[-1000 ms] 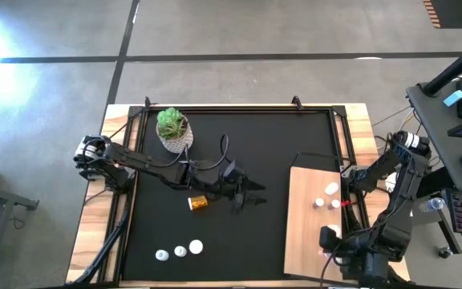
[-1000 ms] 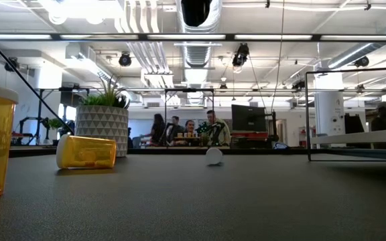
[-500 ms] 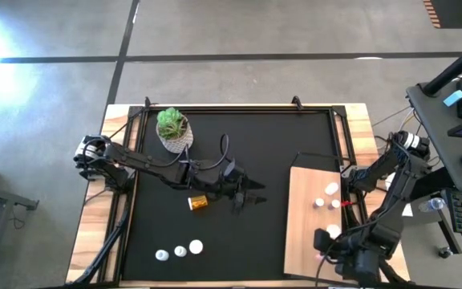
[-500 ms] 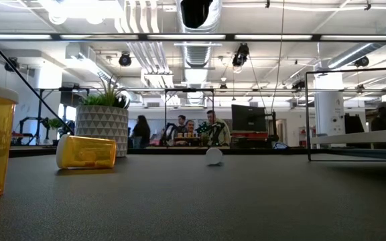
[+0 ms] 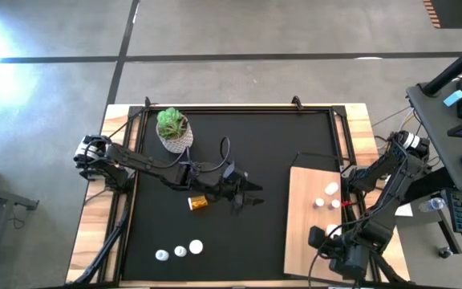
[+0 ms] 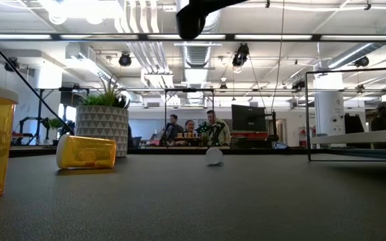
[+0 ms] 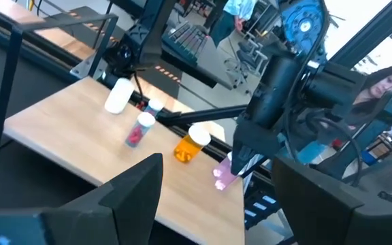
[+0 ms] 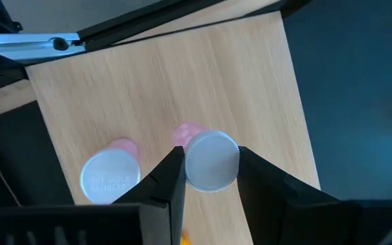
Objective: Pick and place medicine bottles onto shelf by color
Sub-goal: Put the left pink pill bottle on the shelf aligned with the other pink pill bottle
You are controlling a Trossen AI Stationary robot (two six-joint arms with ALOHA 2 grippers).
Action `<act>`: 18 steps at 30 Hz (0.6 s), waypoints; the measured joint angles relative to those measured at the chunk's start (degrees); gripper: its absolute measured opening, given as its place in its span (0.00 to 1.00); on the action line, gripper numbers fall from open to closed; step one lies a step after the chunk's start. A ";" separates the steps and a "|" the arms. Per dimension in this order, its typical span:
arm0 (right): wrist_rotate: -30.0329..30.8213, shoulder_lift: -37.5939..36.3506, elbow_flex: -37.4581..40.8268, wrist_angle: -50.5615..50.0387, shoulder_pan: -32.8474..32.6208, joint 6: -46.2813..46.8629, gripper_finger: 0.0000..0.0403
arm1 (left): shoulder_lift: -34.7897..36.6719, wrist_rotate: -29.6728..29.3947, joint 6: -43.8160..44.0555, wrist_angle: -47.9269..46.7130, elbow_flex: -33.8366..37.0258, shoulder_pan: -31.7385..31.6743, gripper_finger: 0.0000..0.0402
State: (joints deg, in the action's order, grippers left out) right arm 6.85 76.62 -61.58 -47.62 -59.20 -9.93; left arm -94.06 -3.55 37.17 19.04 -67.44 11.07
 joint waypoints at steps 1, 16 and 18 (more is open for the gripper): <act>-0.03 0.00 0.00 0.03 0.14 -0.21 0.25 | 0.00 0.00 0.00 -0.02 0.21 0.00 0.64; -2.62 0.05 2.36 3.60 1.64 1.17 0.25 | 0.00 0.00 -0.04 0.25 0.38 -0.09 0.64; -2.59 0.05 2.40 3.57 1.67 1.33 0.25 | 0.00 0.00 -0.04 0.23 0.38 -0.11 0.64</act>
State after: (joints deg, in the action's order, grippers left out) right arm 4.26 76.67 -59.18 -44.05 -57.54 -8.59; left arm -94.06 -3.55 37.12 19.27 -67.07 10.96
